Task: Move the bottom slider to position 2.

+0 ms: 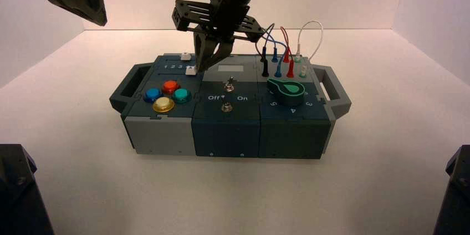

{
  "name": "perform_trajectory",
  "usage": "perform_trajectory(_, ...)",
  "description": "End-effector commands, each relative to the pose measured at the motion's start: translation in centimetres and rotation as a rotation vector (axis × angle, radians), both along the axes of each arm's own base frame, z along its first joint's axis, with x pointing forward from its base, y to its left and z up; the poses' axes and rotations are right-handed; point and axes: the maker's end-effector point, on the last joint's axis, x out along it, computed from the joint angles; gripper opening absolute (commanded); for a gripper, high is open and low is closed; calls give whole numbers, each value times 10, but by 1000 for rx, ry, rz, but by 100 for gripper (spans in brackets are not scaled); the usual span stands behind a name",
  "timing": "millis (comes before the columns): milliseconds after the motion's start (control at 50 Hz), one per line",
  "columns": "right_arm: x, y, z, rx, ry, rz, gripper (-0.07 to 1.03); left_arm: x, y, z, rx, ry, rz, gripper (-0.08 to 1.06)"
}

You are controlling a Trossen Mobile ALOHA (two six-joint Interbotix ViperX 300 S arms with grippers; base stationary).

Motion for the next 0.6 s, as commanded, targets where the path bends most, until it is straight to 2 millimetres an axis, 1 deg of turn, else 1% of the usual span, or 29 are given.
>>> perform_trajectory(20,10,8,16,41,-27,-17,-2,7,-3,10,-9,-29,-6,-3)
perform_trajectory(280,11,11,15,42,-22,-17,-2,6,-3,9,-9,-28,-5,-3)
perform_trajectory(600,8,13,12,47,-3,-25,-2,6,-3,6,-2,-12,-7,-3)
